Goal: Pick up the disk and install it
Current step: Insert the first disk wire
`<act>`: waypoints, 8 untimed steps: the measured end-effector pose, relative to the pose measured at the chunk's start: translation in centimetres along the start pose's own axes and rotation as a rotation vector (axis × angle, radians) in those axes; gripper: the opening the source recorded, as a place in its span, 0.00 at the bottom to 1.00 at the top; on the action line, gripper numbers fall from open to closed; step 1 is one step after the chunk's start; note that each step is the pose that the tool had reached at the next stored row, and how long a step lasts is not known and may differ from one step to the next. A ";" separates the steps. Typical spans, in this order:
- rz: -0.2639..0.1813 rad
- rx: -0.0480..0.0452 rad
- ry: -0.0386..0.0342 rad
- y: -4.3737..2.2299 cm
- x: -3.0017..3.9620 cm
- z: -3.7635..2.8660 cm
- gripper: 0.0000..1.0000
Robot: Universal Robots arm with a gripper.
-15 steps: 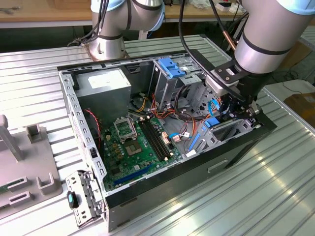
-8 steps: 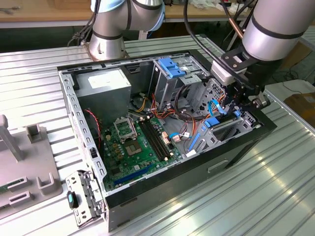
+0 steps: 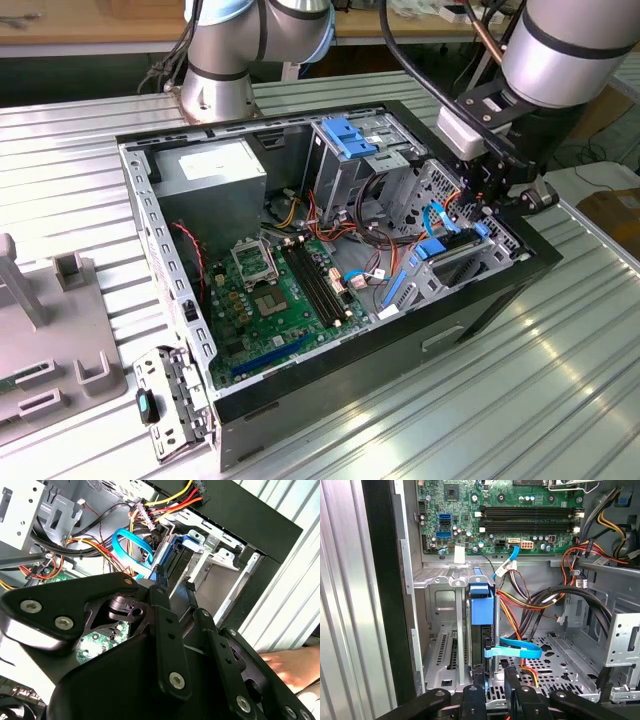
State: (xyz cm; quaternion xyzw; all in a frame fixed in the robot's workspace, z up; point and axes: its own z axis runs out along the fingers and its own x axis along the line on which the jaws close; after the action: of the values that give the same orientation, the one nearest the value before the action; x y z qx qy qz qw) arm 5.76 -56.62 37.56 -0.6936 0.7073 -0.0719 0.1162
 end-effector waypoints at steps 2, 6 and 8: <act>0.000 -0.0001 0.0003 -0.01 0.00 -0.03 0.30; 0.000 0.0000 0.0003 -0.02 -0.01 -0.07 0.30; 0.000 0.0000 0.0004 -0.02 -0.01 -0.08 0.30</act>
State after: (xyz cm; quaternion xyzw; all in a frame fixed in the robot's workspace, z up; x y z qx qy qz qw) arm 5.76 -56.62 37.64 -0.6936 0.7073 -0.0720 0.1160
